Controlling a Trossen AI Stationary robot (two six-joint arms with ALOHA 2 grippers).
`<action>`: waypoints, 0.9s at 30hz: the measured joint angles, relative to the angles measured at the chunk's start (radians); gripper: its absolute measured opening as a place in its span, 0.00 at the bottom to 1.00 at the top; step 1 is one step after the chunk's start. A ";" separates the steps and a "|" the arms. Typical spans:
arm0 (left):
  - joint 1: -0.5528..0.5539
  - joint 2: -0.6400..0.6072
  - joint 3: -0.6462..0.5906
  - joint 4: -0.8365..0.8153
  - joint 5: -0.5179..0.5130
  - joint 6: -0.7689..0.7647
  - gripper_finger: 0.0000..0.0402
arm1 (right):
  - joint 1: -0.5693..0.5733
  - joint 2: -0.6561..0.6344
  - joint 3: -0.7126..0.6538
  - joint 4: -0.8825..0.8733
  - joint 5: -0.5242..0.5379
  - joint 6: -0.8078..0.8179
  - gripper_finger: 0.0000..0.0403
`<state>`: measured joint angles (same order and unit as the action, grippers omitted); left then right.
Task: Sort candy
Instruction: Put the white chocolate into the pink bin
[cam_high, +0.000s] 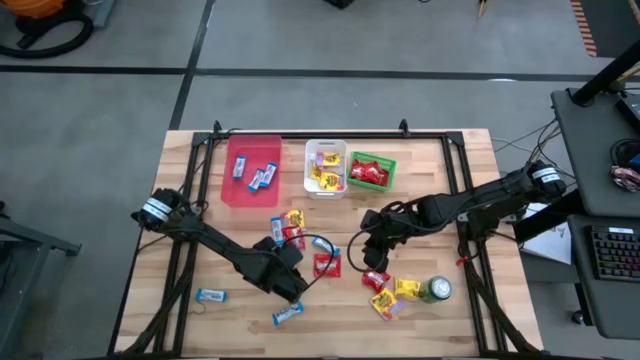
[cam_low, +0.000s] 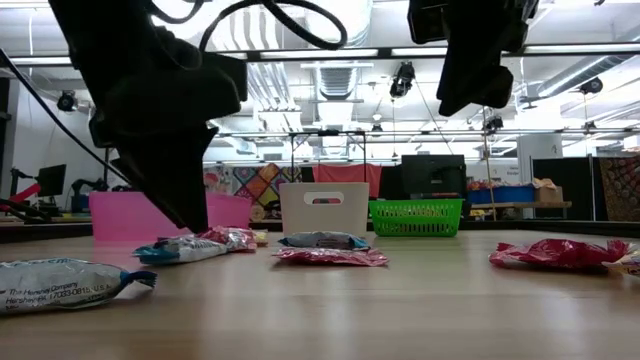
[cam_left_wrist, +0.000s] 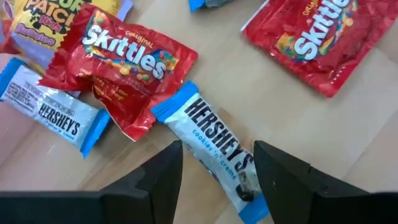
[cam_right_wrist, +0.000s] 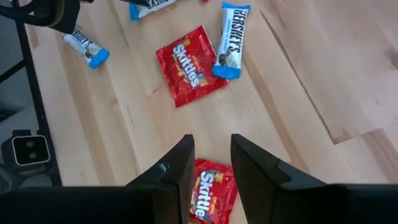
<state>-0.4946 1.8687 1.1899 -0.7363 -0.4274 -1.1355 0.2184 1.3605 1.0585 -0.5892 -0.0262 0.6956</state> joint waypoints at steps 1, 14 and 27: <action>0.000 0.000 0.003 -0.002 0.000 0.000 0.46 | 0.000 0.000 0.000 0.000 0.001 0.000 0.24; -0.001 0.074 0.000 0.022 -0.054 -0.053 0.56 | 0.000 0.000 0.000 -0.003 0.001 0.000 0.24; -0.006 0.097 0.002 0.034 -0.068 0.008 0.31 | 0.000 0.001 -0.008 -0.004 0.003 0.000 0.24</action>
<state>-0.5011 1.9656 1.1919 -0.7024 -0.4954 -1.1273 0.2184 1.3613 1.0508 -0.5934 -0.0231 0.6956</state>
